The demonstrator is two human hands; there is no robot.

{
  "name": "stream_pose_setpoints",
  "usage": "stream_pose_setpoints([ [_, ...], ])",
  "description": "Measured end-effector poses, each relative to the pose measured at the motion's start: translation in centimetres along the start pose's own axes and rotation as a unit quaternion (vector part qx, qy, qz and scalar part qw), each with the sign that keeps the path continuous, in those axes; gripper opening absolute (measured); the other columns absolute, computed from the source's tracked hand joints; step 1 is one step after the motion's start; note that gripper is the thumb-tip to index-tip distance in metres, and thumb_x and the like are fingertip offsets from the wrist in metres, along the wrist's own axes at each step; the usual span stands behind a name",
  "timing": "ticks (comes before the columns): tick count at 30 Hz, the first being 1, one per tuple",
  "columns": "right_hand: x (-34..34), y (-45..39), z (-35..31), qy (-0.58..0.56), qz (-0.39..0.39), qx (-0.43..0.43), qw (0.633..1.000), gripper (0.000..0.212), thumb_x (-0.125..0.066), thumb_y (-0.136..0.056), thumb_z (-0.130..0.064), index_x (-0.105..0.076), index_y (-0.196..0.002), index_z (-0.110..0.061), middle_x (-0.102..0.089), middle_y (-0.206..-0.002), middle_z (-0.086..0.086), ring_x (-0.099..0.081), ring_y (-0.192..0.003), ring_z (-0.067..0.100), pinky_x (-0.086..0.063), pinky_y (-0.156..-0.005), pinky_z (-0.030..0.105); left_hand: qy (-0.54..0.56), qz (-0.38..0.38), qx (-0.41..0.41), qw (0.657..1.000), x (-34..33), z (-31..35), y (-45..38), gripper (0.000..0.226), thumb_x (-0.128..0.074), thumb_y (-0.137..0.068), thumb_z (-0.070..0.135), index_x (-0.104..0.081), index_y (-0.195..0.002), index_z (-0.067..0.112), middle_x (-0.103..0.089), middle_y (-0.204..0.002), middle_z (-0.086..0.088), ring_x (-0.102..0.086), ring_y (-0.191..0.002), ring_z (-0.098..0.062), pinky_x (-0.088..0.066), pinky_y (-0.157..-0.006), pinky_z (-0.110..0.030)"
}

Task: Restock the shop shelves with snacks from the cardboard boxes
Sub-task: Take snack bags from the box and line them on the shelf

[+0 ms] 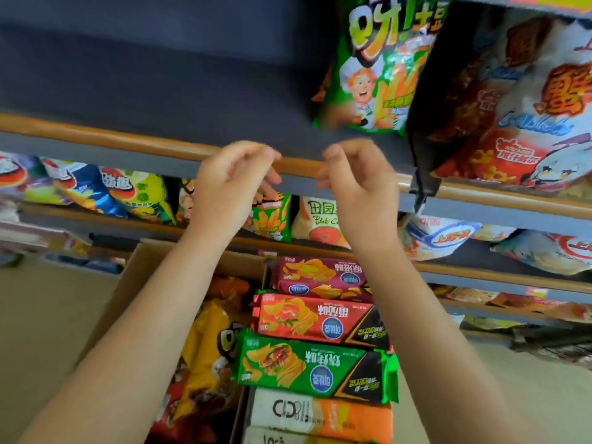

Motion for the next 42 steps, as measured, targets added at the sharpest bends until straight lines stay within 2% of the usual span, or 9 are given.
stream_pose_setpoints([
  [6, -16.7, 10.1, 7.4, 0.097, -0.321, -0.201, 0.921, 0.013, -0.056, -0.097, -0.026, -0.065, -0.088, -0.024, -0.071, -0.085, 0.002, -0.068, -0.072, 0.015, -0.054, -0.068, 0.030, -0.096, 0.066, 0.246, 0.962, 13.6, -20.0, 10.9, 0.020, -0.057, -0.095, 0.012, -0.071, -0.089, 0.024, -0.071, -0.080, -0.003, -0.067, -0.070, -0.019, -0.052, -0.066, -0.034],
  [10, -25.2, 16.7, 13.8, 0.199, -0.421, -0.312, 0.828, 0.039, -0.054, -0.096, -0.040, -0.056, -0.125, -0.015, -0.060, -0.116, 0.004, -0.058, -0.087, 0.015, -0.047, -0.069, 0.028, -0.215, 0.060, 0.344, 0.912, 19.8, -29.2, 16.2, 0.012, -0.062, -0.092, 0.018, -0.070, -0.102, 0.018, -0.072, -0.101, -0.005, -0.066, -0.102, -0.027, -0.050, -0.093, -0.042],
  [14, -28.1, 22.6, 20.7, 0.330, -0.336, -0.421, 0.775, 0.095, -0.062, -0.090, -0.049, -0.008, -0.155, -0.006, -0.018, -0.157, 0.024, -0.029, -0.141, 0.042, -0.033, -0.113, 0.047, -0.186, -0.036, 0.364, 0.912, 20.0, -34.6, 19.7, 0.025, -0.061, -0.089, 0.017, -0.065, -0.111, 0.028, -0.066, -0.121, 0.002, -0.061, -0.117, -0.025, -0.046, -0.102, -0.043],
  [20, -23.3, 30.3, 26.3, 0.352, -0.164, -0.538, 0.748, 0.115, -0.078, -0.079, -0.049, -0.007, -0.153, 0.002, -0.029, -0.153, 0.025, -0.034, -0.140, 0.040, -0.035, -0.110, 0.047, -0.186, -0.093, 0.350, 0.913, 19.7, -34.9, 21.2, 0.049, -0.062, -0.092, 0.021, -0.053, -0.139, 0.030, -0.044, -0.145, -0.001, -0.042, -0.135, -0.018, -0.031, -0.105, -0.025],
  [28, -23.7, 27.6, 24.3, 0.283, -0.123, -0.454, 0.836, 0.097, -0.082, -0.071, -0.048, -0.033, -0.147, -0.014, -0.049, -0.141, 0.012, -0.050, -0.128, 0.037, -0.045, -0.103, 0.054, -0.314, -0.072, 0.238, 0.916, 21.7, -34.5, 16.6, 0.025, -0.059, -0.089, 0.033, -0.071, -0.094, 0.012, -0.054, -0.133, -0.008, -0.046, -0.129, -0.029, -0.041, -0.102, -0.040],
  [31, -23.5, 26.4, 23.9, 0.231, -0.085, -0.446, 0.860, 0.107, -0.084, -0.066, -0.052, -0.031, -0.150, -0.014, -0.050, -0.143, 0.011, -0.051, -0.129, 0.034, -0.045, -0.105, 0.052, -0.237, -0.037, 0.325, 0.915, 22.3, -35.4, 14.7, 0.035, -0.053, -0.097, 0.039, -0.048, -0.122, 0.015, -0.063, -0.110, -0.005, -0.064, -0.101, -0.029, -0.047, -0.078, -0.036],
  [34, -24.0, 25.5, 23.7, 0.179, -0.084, -0.443, 0.875, 0.105, -0.075, -0.066, -0.068, -0.038, -0.150, -0.018, -0.048, -0.143, 0.007, -0.052, -0.127, 0.030, -0.045, -0.106, 0.049, -0.266, -0.089, 0.361, 0.889, 21.3, -37.2, 14.2, 0.053, -0.046, -0.101, 0.044, -0.038, -0.145, 0.016, -0.060, -0.132, -0.009, -0.059, -0.117, -0.033, -0.049, -0.095, -0.040],
  [38, -24.3, 25.5, 24.5, 0.131, -0.075, -0.461, 0.875, 0.065, -0.045, -0.091, -0.070, -0.048, -0.145, -0.034, -0.045, -0.145, 0.006, -0.048, -0.130, 0.028, -0.041, -0.107, 0.044, -0.286, -0.086, 0.351, 0.887, 21.4, -37.8, 13.3, 0.043, -0.056, -0.093, 0.056, -0.067, -0.106, 0.017, -0.050, -0.118, -0.008, -0.052, -0.106, -0.025, -0.041, -0.088, -0.034],
  [42, -23.9, 26.9, 25.4, 0.038, -0.008, -0.518, 0.854, 0.054, -0.041, -0.090, -0.059, -0.045, -0.141, -0.042, -0.050, -0.141, 0.003, -0.048, -0.129, 0.028, -0.046, -0.087, 0.036, -0.110, -0.075, 0.380, 0.915, 19.6, -38.4, 13.9, 0.057, -0.065, -0.079, 0.065, -0.060, -0.091, 0.010, -0.063, -0.102, -0.012, -0.060, -0.086, -0.026, -0.049, -0.082, -0.039],
])
Point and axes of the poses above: each hand's wrist, its own y-axis away from the middle knuckle, its own x-axis out of the back of the hand, z = x × y, the point moved 9 cm from there along -y, towards the middle knuckle
